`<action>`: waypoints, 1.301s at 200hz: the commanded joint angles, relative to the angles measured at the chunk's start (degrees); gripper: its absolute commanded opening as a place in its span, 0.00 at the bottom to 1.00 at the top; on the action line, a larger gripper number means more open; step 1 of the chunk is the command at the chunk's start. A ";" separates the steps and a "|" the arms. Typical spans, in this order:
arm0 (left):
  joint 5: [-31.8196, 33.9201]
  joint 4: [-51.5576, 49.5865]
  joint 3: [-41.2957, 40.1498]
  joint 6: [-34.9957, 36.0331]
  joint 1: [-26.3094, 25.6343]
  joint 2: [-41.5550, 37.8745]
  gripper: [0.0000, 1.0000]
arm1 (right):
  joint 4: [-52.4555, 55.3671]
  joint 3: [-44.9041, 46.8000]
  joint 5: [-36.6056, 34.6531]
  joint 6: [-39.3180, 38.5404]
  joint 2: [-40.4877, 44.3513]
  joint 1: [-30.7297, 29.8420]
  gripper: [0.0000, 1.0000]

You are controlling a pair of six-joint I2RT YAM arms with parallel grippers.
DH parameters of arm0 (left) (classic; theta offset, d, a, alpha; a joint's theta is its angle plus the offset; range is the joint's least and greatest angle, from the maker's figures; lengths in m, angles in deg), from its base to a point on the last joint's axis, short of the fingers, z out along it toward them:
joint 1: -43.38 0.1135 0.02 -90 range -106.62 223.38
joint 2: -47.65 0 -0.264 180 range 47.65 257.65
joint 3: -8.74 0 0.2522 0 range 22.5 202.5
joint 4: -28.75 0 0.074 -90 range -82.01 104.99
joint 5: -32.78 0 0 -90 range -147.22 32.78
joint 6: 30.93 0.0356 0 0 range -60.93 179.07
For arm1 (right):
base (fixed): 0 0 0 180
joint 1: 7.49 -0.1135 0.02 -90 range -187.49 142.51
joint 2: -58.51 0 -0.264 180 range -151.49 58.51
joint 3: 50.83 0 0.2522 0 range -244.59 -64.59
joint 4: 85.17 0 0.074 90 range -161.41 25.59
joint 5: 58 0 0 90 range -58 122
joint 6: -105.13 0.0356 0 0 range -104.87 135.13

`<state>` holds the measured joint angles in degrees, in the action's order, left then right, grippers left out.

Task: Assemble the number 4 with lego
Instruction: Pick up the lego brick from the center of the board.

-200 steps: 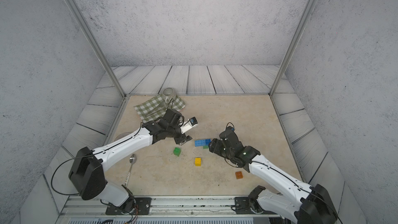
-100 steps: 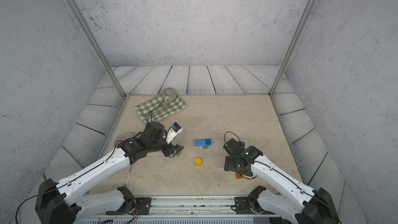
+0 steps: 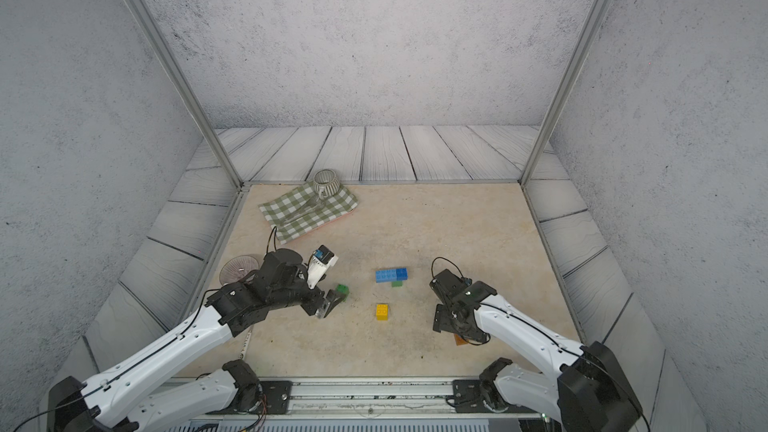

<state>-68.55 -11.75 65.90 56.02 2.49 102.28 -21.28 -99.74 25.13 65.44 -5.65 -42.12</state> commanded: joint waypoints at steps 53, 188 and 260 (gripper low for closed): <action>0.68 -0.80 -0.76 -0.69 0.25 -1.60 0.89 | 1.23 -1.87 4.99 -1.70 -4.79 0.21 0.90; 1.49 -0.72 -1.15 -0.89 0.21 -3.04 0.90 | 4.04 -0.86 3.81 -3.11 -3.15 0.11 0.62; 1.79 -0.75 -1.12 -0.79 0.13 -3.40 0.90 | 4.28 -2.45 3.09 -2.08 -6.22 0.18 0.62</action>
<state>-67.35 -11.97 65.31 55.54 2.49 99.75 -18.13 -100.64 29.74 62.90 -11.25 -42.12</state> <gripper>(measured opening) 0.898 0.621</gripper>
